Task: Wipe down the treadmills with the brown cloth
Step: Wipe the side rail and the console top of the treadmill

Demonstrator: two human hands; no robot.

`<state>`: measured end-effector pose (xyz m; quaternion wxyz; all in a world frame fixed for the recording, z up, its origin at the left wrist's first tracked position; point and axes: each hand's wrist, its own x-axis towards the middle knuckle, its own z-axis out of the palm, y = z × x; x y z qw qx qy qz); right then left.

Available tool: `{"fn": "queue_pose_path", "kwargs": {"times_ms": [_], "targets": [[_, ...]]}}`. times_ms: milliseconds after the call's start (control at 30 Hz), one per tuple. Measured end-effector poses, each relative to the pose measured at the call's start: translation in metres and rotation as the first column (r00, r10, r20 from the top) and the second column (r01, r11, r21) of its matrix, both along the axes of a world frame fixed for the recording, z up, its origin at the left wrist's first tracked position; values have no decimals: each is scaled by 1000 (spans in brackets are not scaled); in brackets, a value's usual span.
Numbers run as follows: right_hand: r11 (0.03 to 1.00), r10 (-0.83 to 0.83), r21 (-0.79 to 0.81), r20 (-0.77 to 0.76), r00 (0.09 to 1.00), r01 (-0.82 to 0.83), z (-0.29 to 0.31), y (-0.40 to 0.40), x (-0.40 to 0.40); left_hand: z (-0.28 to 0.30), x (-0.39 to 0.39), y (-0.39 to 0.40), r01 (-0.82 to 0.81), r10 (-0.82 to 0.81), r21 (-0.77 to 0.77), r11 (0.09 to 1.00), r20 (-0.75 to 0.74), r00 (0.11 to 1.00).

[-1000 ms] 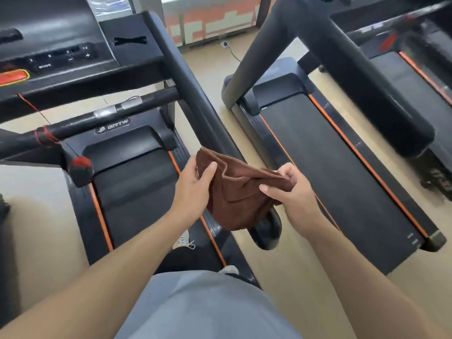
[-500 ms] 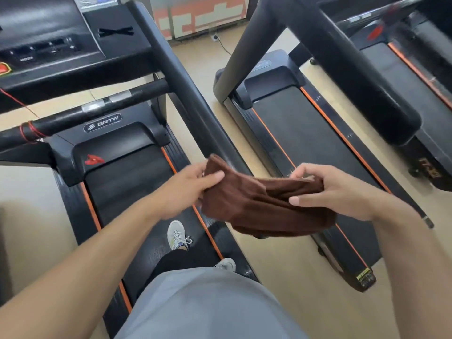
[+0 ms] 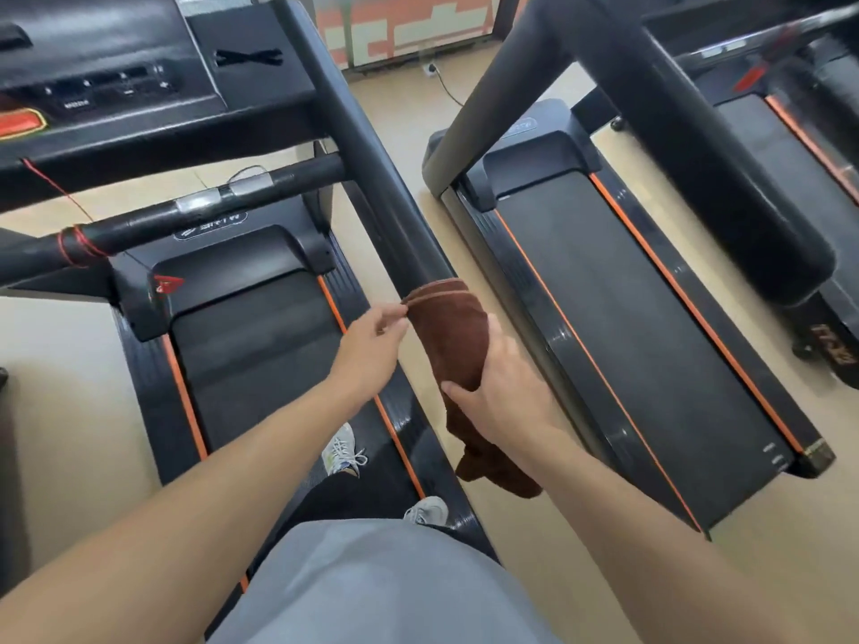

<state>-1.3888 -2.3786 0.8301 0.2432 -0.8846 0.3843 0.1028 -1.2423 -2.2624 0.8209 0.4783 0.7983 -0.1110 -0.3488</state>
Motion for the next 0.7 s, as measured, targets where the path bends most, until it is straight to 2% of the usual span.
{"fn": "queue_pose_path", "kwargs": {"times_ms": [67,233,367,433,567,700], "targets": [[977,14,-214,-1,1000,-14,-13,5,13,-4,-4,-7,72,-74,-34,997,-67,995],[882,239,-420,12,971,-212,-25,2,46,-5,15,-22,-32,24,-101,994,-75,997],[806,448,-424,-21,894,-413,-22,-14,101,-6,59,-34,-197,205,-127,972,46,978],[820,455,-398,20,890,-411,-18,-26,147,-1,91,-41,-255,278,-181,950,114,954],[890,382,-329,157,911,-316,-12,-52,252,22,180,-56,-206,318,-316,926,360,877],[862,413,-354,76,907,-363,-11,-72,359,39,272,-61,-129,270,-286,949,536,800]]}}
